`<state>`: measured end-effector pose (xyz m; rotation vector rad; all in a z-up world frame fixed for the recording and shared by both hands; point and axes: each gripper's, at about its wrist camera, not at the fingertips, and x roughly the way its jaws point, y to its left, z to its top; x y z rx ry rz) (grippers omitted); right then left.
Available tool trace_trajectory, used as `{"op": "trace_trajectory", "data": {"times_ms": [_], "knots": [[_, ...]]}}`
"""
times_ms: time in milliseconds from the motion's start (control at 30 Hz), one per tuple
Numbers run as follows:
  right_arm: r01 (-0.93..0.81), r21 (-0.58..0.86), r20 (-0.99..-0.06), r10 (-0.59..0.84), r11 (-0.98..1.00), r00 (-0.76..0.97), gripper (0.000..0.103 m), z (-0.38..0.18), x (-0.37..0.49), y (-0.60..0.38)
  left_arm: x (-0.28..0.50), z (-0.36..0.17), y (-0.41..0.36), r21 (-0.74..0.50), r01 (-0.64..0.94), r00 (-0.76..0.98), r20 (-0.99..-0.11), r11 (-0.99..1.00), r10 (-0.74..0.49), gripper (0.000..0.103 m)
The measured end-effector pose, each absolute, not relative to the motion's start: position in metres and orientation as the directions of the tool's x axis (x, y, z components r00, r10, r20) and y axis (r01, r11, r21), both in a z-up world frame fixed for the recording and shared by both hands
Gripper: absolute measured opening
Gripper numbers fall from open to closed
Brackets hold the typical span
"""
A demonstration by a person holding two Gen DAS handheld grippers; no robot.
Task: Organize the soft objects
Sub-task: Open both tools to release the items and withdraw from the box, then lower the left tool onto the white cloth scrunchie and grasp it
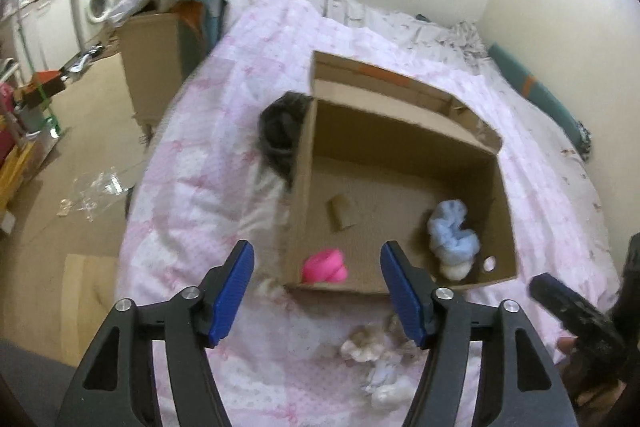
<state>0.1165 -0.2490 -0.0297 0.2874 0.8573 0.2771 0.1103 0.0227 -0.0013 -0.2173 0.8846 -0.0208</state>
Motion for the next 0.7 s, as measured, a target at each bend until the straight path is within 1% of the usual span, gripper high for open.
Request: {"op": "trace_trajectory", "data": {"times_ms": [133,233,367,467,533,700], "knots": [[-0.111,0.365,-0.698,0.35,0.924,0.625,0.103,-0.029,0.104,-0.251,0.102,-0.01,0.017,-0.095,-0.063,0.596,-0.802,0.993,-0.039,0.067],[-0.095,0.381,-0.699,0.354,0.92,0.621,0.103,-0.031,0.099,-0.253,0.094,-0.013,0.012,-0.055,-0.06,0.601,-0.799,0.997,-0.008,0.067],[-0.083,0.384,-0.711,0.351,0.92,0.609,0.103,-0.037,0.092,-0.252,0.086,-0.018,0.01,-0.071,-0.073,0.591,-0.806,0.995,-0.014,0.067],[-0.079,0.376,-0.723,0.345,0.923,0.599,0.103,-0.041,0.088,-0.251,0.084,-0.032,0.013,-0.084,-0.12,0.526,-0.85,0.989,-0.008,0.067],[-0.075,0.373,-0.728,0.342,0.925,0.594,0.103,-0.043,0.087,-0.25,0.083,-0.039,0.014,-0.086,-0.13,0.504,-0.864,0.988,-0.009,0.067],[-0.058,0.325,-0.765,0.299,0.944,0.57,0.103,-0.052,0.088,-0.245,0.085,-0.046,0.021,-0.101,-0.169,0.485,-0.874,0.98,-0.007,0.067]]}}
